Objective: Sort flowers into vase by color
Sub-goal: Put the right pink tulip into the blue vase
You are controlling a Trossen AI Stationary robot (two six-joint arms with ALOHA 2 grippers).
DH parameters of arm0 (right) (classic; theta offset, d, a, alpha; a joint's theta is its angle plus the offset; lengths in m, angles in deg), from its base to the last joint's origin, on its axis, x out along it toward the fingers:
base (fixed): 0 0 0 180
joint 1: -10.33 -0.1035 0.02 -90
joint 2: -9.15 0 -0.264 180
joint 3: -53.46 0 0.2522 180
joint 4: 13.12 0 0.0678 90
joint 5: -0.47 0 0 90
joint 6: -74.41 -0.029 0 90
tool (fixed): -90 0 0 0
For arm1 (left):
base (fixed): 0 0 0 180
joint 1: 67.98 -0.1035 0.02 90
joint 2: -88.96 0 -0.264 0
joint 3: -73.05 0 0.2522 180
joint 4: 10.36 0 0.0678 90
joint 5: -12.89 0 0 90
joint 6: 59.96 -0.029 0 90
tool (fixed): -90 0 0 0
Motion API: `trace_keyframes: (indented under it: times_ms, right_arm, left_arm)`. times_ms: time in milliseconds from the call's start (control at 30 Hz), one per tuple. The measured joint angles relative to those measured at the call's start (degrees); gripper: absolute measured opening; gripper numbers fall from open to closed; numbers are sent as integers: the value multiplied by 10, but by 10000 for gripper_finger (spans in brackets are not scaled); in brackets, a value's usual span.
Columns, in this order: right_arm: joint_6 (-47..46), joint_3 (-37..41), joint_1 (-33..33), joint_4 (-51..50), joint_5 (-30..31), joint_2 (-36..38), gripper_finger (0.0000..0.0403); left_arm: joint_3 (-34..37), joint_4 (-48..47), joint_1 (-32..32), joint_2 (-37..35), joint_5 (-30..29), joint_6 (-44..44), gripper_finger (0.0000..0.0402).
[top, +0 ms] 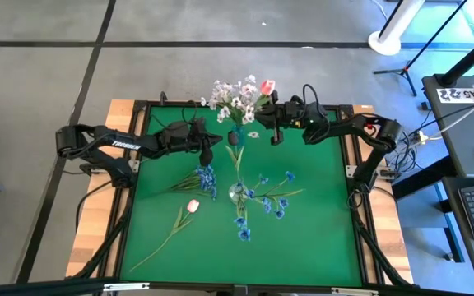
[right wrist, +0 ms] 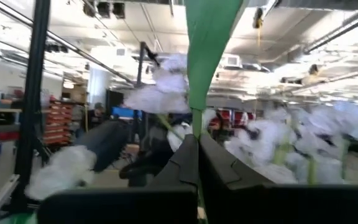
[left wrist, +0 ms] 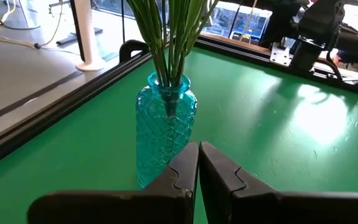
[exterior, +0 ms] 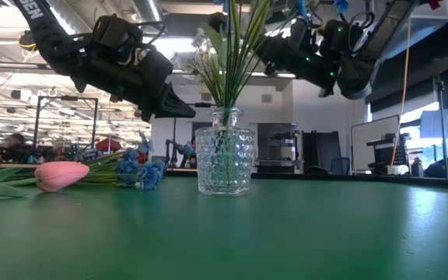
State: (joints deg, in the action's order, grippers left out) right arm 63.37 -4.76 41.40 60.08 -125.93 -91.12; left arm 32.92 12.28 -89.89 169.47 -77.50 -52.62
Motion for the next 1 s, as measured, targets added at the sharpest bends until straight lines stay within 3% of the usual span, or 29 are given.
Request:
trace_keyframes:
  times_ms: [400, 667, 1000]
  right_arm:
    - [-4, -3, -4, 0, 5, -12, 0]
    - [-13, -31, -15, 32, 8, -61, 0]
    - [-3, -43, -14, -1, -7, -76, 0]
  left_arm:
    - [0, 0, 0, 0, -1, 0, 11]
    - [0, 0, 0, 0, -1, 0, 11]
    - [0, -13, 0, 0, -1, 0, 11]
